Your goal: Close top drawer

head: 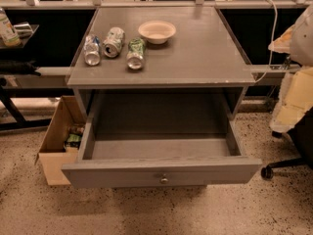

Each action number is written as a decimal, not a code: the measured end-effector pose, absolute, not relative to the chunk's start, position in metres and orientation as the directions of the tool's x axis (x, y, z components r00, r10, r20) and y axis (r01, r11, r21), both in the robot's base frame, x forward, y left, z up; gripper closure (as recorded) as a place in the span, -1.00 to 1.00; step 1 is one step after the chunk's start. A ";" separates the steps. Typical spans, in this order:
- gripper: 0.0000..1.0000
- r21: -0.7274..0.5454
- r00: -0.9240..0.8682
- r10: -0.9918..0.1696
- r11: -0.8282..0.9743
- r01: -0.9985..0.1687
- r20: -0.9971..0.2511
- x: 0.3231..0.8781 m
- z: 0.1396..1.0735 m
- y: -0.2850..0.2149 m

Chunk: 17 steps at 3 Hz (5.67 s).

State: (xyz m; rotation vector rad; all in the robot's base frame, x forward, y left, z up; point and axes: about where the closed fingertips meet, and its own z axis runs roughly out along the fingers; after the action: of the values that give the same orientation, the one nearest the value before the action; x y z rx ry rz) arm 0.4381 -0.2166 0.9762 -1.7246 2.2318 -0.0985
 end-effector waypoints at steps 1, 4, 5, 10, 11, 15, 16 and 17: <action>-1.00 -0.246 -0.221 -0.953 0.270 -0.931 -0.207 0.438 0.976 -0.217; -1.00 -0.134 0.006 -0.964 0.031 -0.991 -0.266 0.408 0.846 -0.163; -1.00 -0.135 0.006 -0.964 0.031 -0.990 -0.266 0.408 0.847 -0.163; 0.29 -0.031 0.073 -0.972 -0.068 -0.997 -0.224 0.325 0.675 -0.159; 0.75 -0.025 0.068 -0.971 -0.064 -0.998 -0.231 0.323 0.666 -0.160; 1.00 -0.136 0.064 -0.976 -0.036 -0.990 -0.208 0.385 0.654 -0.193; 1.00 -0.156 0.067 -0.975 -0.034 -0.987 -0.210 0.405 0.658 -0.193; 1.00 -0.149 0.042 -0.976 -0.010 -0.989 -0.214 0.422 0.651 -0.197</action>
Offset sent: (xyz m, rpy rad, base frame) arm 0.0033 0.0255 -0.1026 0.0544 0.1227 0.1431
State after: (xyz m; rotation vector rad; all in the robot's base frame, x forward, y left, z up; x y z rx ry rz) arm 0.4223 -0.1969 0.6508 -2.0642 2.0108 0.0730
